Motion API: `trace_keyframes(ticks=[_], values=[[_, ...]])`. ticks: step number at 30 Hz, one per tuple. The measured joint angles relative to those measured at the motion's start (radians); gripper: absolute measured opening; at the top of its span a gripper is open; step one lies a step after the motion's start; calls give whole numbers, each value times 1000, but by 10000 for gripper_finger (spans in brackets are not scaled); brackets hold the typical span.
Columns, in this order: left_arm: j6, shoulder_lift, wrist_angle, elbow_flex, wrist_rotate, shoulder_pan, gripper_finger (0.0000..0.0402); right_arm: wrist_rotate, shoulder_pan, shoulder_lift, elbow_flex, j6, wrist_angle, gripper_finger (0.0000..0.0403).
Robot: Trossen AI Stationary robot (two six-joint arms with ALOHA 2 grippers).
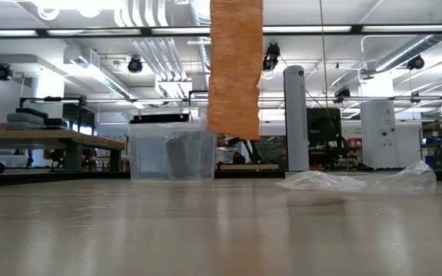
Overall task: Roll bandage
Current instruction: Roll the orange bandage
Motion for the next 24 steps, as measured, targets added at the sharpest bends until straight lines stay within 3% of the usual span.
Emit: trace_keyframes(ticks=[24], values=[[31, -2, -13, 0, 1, -1, 64, 0, 0, 2, 0, 0, -3, 142]])
